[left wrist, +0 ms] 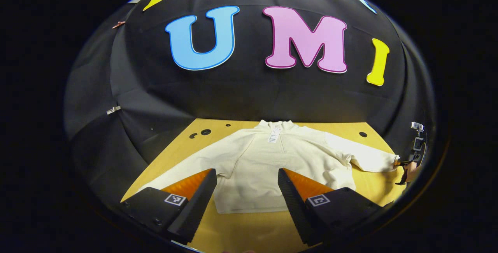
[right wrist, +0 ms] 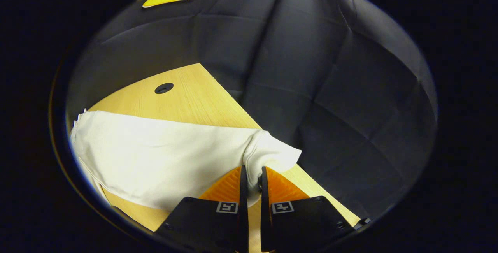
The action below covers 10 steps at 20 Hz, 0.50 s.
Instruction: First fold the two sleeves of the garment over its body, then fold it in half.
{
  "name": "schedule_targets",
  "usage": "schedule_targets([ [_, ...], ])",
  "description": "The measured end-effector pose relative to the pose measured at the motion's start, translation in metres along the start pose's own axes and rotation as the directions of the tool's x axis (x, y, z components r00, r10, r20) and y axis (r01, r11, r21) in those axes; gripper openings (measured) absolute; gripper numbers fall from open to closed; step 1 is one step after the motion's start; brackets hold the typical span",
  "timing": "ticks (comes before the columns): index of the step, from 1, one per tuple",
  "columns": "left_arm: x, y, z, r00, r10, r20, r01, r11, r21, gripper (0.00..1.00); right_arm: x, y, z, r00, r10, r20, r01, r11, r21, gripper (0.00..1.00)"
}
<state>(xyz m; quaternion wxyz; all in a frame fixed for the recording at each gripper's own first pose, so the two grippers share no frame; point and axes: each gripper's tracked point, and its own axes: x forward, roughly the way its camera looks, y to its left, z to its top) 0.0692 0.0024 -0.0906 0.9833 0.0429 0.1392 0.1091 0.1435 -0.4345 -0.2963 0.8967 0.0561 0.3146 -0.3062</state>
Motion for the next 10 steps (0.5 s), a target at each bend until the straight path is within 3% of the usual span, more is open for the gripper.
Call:
schedule_targets([
  [2,-0.004,0.002,-0.001,1.000,-0.001,-0.001,0.001,1.000,-0.004,0.97,-0.002,0.002,0.000,1.000,0.015,-0.019,-0.015,1.000,0.010,0.09],
  [10,-0.008,0.027,-0.005,1.000,0.013,-0.008,-0.013,0.999,-0.037,0.97,-0.024,0.016,0.019,0.999,0.052,-0.009,-0.052,0.999,-0.011,0.08],
])
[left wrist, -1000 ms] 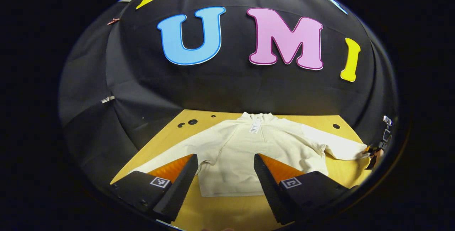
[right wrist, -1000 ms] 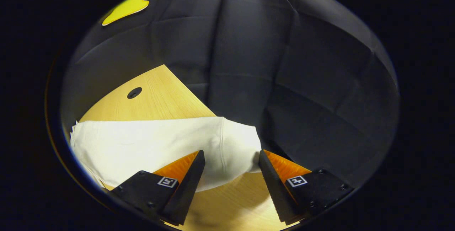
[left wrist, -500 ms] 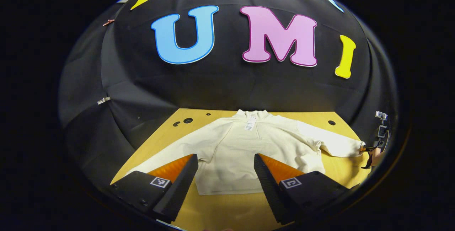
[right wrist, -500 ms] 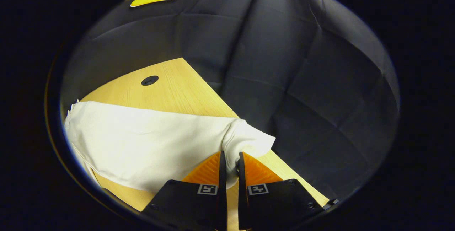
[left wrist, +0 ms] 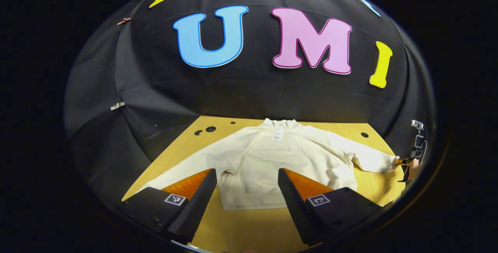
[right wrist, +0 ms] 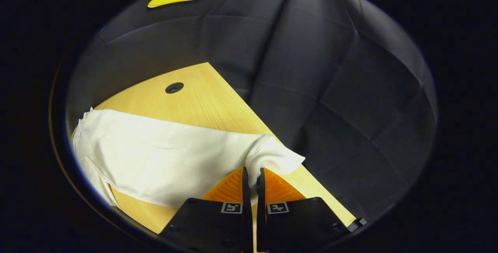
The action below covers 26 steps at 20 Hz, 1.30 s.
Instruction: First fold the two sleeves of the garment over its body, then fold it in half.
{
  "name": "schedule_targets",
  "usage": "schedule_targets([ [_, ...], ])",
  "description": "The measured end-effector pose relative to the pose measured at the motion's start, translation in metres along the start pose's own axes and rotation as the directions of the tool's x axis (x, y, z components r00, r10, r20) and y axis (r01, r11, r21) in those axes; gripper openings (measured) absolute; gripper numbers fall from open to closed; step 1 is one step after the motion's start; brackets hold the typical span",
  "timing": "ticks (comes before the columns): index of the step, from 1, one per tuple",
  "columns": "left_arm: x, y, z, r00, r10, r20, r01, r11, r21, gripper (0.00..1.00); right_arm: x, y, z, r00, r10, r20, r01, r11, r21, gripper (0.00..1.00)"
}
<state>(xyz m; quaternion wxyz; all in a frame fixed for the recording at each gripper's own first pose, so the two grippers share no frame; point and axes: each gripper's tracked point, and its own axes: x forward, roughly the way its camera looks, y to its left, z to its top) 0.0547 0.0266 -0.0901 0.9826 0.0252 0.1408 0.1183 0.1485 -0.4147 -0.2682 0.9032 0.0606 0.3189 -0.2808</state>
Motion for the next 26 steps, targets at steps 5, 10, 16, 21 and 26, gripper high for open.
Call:
schedule_targets([
  [5,-0.005,0.027,0.004,0.999,0.029,0.015,-0.028,0.998,-0.055,0.98,-0.044,0.017,0.053,0.994,0.069,0.090,-0.068,0.998,-0.008,0.08],
  [10,-0.011,0.054,-0.002,0.998,0.053,0.023,-0.050,0.993,-0.105,0.97,-0.120,0.032,0.120,0.968,0.162,0.190,-0.158,0.987,-0.037,0.08],
  [16,-0.026,0.102,-0.017,0.994,0.109,0.014,-0.105,0.982,-0.156,0.98,-0.189,0.049,0.187,0.929,0.290,0.229,-0.266,0.955,-0.131,0.08],
  [21,-0.039,0.129,-0.038,0.988,0.152,-0.019,-0.153,0.972,-0.180,0.97,-0.252,0.061,0.248,0.874,0.405,0.268,-0.353,0.909,-0.221,0.08],
  [26,-0.048,0.152,-0.057,0.981,0.186,-0.051,-0.193,0.961,-0.199,0.98,-0.316,0.071,0.292,0.827,0.495,0.268,-0.429,0.862,-0.269,0.08],
])
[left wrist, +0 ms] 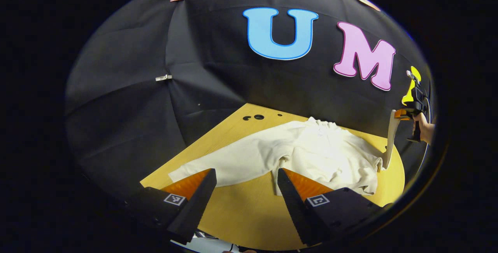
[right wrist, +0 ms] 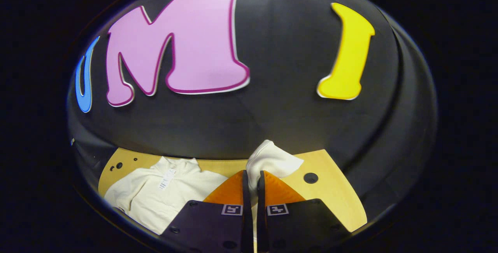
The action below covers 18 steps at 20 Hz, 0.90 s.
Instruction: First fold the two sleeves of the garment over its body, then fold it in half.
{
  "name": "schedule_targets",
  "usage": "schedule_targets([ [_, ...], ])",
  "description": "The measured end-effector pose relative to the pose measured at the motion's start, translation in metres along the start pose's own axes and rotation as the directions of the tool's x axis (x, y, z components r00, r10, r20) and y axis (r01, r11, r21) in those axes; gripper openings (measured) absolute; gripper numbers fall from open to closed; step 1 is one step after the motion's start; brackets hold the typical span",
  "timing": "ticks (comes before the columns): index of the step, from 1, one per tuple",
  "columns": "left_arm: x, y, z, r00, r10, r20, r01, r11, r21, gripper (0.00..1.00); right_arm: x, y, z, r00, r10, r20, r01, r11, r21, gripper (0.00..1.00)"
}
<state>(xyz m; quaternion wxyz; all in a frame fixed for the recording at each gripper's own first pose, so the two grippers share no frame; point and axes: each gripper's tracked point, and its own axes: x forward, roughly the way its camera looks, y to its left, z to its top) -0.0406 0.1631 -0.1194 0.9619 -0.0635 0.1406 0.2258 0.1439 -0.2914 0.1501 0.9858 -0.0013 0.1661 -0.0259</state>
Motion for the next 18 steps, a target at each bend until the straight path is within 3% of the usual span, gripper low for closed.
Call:
schedule_targets([
  [9,0.004,0.027,-0.025,0.998,0.024,-0.056,-0.026,0.999,-0.024,0.98,-0.081,0.050,0.094,0.984,0.176,-0.036,-0.178,0.981,-0.072,0.08],
  [14,0.020,0.039,-0.029,0.997,0.036,-0.068,-0.039,0.998,-0.047,0.98,-0.125,0.085,0.136,0.961,0.267,-0.069,-0.274,0.954,-0.126,0.07],
  [18,0.038,0.062,-0.024,0.992,0.095,-0.078,-0.101,0.992,-0.078,0.98,-0.156,0.113,0.144,0.940,0.326,-0.105,-0.341,0.920,-0.192,0.08],
])
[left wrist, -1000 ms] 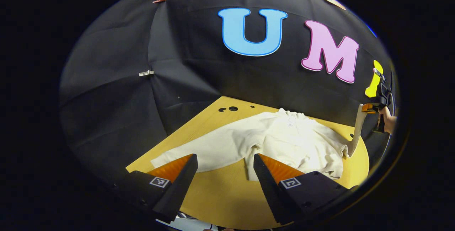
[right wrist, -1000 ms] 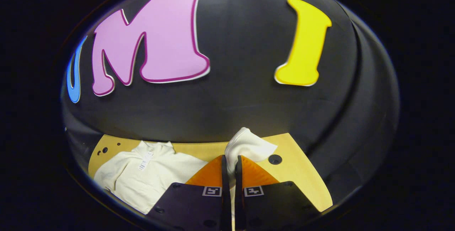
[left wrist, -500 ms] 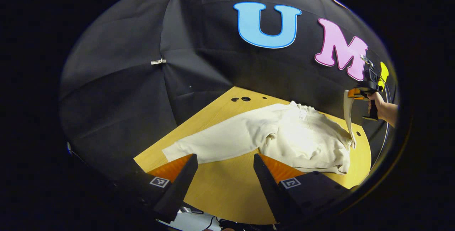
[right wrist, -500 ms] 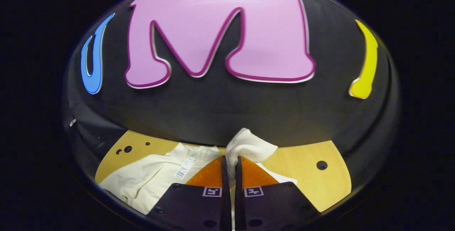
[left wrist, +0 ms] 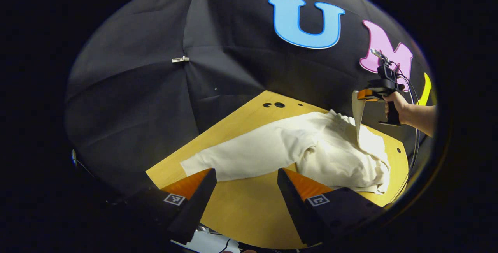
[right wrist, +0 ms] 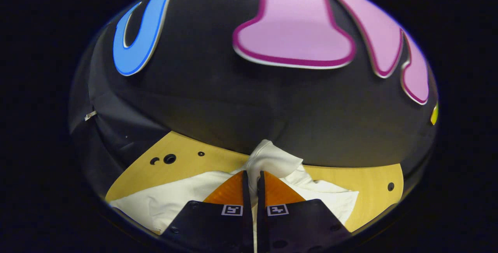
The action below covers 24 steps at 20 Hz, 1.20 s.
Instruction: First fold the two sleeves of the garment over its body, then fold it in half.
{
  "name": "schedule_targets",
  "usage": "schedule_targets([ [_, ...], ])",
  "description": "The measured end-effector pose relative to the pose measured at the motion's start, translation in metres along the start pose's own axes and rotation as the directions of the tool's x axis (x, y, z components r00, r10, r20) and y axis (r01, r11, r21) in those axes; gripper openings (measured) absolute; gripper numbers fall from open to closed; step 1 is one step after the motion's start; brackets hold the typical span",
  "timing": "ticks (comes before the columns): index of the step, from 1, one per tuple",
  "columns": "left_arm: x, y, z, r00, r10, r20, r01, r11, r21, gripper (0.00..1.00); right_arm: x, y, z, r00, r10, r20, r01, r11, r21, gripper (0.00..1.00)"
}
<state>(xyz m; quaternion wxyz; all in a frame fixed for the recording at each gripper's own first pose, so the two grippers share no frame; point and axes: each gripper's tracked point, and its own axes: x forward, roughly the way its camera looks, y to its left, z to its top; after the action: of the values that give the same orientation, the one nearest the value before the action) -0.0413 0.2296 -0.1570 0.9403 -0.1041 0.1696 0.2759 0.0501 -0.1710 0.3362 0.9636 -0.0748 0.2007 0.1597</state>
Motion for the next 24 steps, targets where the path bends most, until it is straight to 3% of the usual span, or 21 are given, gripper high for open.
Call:
schedule_targets([
  [4,0.016,0.024,-0.002,0.998,0.053,-0.015,-0.054,0.998,-0.034,0.98,0.005,0.034,-0.018,0.993,0.067,-0.093,-0.070,0.997,-0.032,0.08],
  [7,0.022,0.040,-0.006,0.996,0.090,-0.022,-0.091,0.996,-0.017,0.98,0.002,0.038,-0.043,0.977,0.096,-0.189,-0.108,0.993,-0.055,0.08],
  [9,0.025,0.046,-0.010,0.995,0.102,-0.023,-0.102,0.995,-0.019,0.98,0.000,0.042,-0.049,0.969,0.112,-0.219,-0.134,0.987,-0.087,0.16],
  [10,0.029,0.045,-0.012,0.994,0.105,-0.022,-0.106,0.994,-0.021,0.98,-0.004,0.045,-0.045,0.966,0.137,-0.218,-0.159,0.984,-0.085,0.23],
  [14,0.042,0.050,-0.015,0.989,0.146,-0.012,-0.146,0.989,-0.015,0.97,-0.021,0.059,-0.037,0.956,0.221,-0.192,-0.235,0.971,-0.051,0.83],
  [17,0.057,0.052,-0.013,0.986,0.169,0.003,-0.169,0.985,-0.011,0.98,-0.024,0.058,-0.034,0.961,0.222,-0.165,-0.232,0.972,-0.043,0.88],
  [18,0.061,0.054,-0.013,0.984,0.178,0.004,-0.178,0.984,-0.018,0.98,-0.029,0.048,-0.029,0.967,0.205,-0.148,-0.215,0.976,-0.048,1.00],
  [24,0.094,0.071,-0.018,0.969,0.248,-0.015,-0.249,0.967,-0.052,0.98,-0.064,-0.030,-0.005,0.991,0.098,-0.090,-0.102,0.994,-0.048,0.99],
])
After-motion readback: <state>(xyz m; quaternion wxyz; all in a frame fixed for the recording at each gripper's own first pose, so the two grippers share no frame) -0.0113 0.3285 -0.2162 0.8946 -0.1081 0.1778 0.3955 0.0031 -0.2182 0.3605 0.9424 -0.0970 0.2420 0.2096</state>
